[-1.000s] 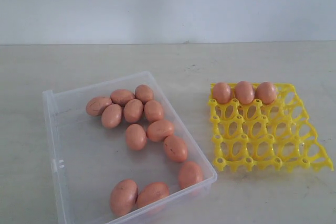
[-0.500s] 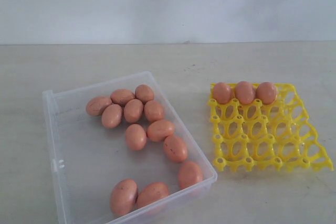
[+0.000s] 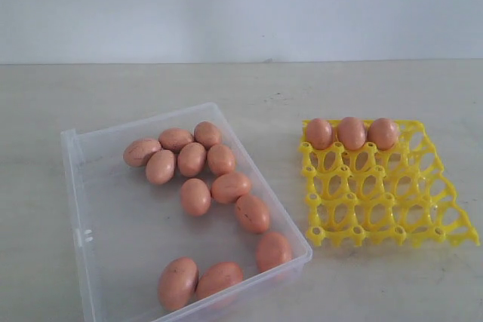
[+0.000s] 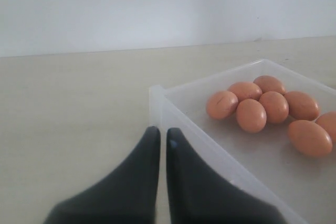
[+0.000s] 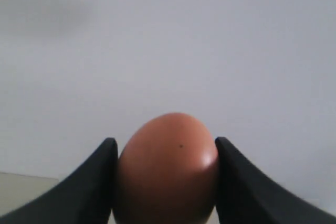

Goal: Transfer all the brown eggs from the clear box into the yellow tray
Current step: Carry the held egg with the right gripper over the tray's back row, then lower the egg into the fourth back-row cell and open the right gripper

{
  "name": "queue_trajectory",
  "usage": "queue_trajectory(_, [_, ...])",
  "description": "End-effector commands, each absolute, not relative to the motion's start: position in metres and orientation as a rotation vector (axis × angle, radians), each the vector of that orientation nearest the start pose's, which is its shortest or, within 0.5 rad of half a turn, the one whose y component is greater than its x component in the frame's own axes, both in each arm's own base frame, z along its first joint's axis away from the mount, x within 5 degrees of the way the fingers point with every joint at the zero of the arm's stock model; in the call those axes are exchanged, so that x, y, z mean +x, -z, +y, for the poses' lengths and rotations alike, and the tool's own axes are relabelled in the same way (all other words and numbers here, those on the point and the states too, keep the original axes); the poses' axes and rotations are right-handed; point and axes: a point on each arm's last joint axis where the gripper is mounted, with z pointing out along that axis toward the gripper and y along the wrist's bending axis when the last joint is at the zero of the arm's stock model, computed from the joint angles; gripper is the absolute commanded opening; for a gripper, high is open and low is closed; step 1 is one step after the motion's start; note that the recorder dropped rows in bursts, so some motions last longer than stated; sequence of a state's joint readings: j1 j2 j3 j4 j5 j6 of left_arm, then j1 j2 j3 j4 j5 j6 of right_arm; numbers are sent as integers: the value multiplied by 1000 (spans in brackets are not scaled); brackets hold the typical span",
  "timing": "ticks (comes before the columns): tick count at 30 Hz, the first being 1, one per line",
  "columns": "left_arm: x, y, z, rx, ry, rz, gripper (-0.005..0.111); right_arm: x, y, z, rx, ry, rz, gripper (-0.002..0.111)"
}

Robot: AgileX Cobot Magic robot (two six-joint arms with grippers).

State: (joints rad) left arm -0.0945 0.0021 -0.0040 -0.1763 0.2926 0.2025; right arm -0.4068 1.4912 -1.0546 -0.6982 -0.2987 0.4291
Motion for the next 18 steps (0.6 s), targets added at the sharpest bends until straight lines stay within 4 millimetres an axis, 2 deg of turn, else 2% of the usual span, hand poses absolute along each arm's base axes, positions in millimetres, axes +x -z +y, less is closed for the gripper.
queue_trajectory(1, [54, -188, -10, 155, 90, 1757, 4, 315, -309, -97, -70, 73, 1595, 0])
queue_trajectory(6, [54, -188, -10, 155, 90, 1757, 4, 324, -252, -76, -98, -356, 1695, 0])
queue_trajectory(7, [54, -188, -10, 155, 90, 1757, 4, 326, -223, -65, -196, -540, 1777, 0])
queue_trajectory(8, [54, -188, -10, 155, 90, 1757, 4, 326, -213, -61, -243, -620, 1797, 0])
queue_trajectory(9, [54, -188, -10, 155, 90, 1757, 4, 324, -190, -53, -364, -725, 1840, 0])
queue_trajectory(10, [54, -188, -10, 155, 90, 1757, 4, 325, -182, -53, -376, -728, 1843, 0])
queue_trajectory(11, [54, -188, -10, 155, 90, 1757, 4, 330, -170, -56, -315, -735, 1848, 0])
queue_trajectory(13, [54, -188, -10, 155, 90, 1757, 4, 335, -161, -62, -216, -725, 1858, 0])
queue_trajectory(18, [54, -188, -10, 155, 90, 1757, 4, 337, -156, -65, -187, -683, 1894, 0])
